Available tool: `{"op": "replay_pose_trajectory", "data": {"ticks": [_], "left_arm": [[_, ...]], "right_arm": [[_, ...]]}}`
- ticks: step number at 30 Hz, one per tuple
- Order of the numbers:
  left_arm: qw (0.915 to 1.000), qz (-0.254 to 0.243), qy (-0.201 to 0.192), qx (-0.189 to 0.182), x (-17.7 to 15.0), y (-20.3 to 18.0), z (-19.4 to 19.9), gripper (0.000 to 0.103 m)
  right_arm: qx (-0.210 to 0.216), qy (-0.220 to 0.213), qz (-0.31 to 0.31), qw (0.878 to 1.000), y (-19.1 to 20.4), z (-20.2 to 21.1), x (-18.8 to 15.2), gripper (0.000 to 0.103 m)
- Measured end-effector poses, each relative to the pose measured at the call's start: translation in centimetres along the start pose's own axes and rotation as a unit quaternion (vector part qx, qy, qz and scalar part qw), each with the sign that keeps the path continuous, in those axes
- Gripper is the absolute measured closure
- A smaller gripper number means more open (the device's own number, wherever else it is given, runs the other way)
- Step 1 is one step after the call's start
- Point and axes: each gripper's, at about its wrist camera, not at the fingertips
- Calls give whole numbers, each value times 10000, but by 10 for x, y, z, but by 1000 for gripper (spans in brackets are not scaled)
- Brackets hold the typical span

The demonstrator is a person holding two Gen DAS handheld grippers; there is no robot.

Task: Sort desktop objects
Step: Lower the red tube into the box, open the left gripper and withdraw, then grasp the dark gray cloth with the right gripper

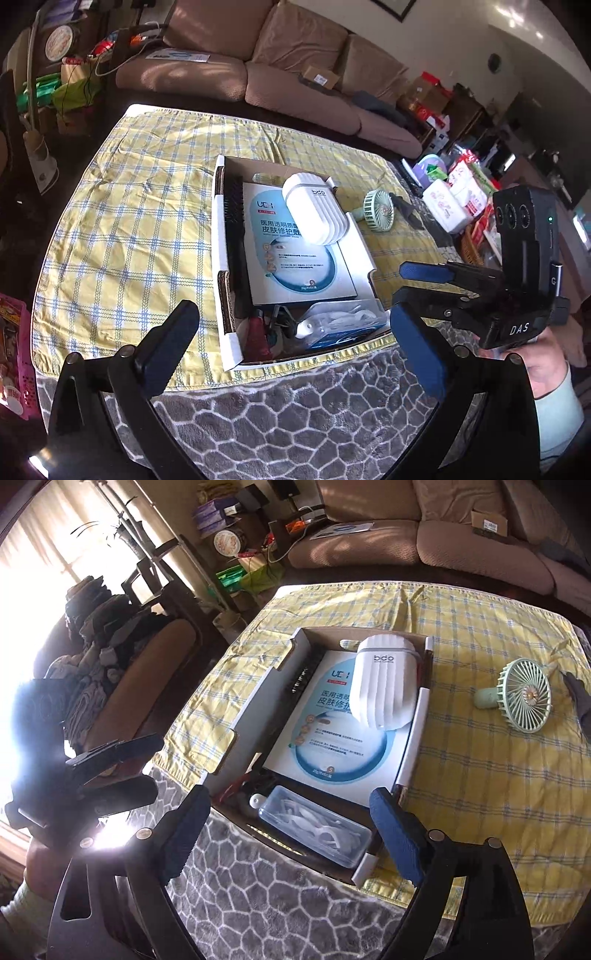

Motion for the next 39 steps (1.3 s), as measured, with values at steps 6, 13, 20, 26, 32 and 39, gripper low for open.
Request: {"op": "replay_pose_trajectory", "data": {"ticks": [6,13,20,26,32,39], "left_arm": [[9989,-464,-37,-24,12,-46,-12,0],[9966,-790,102,-189,31,-115,-57,0],[9963,-828,194,-143,69,-174,-127,0],[9975,-639,276,-152,88,-195,-172,0],[9956,-654,597,-311,70,-201,-204,0],[9947,-691,702,-290,66,-195,-209,0]], "right_arm": [[-412,-374,-444,9975,-62,48,-13,0],[-970,-908,-1067,9854,-150,109,-22,0],[-1789,-1231,-1290,9676,-233,137,-12,1],[-2415,-1016,-1000,9599,-287,115,10,7],[-2441,-750,-1053,9611,-327,78,32,14],[-2579,-421,-968,9604,-340,49,34,51]]}}
Point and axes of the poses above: each gripper's, at about its wrist camera, not at the fingertips, and z roughly against the way its jaws point, y to its left, x to its top, and after that the axes turned 5 degrees about x, right-handed
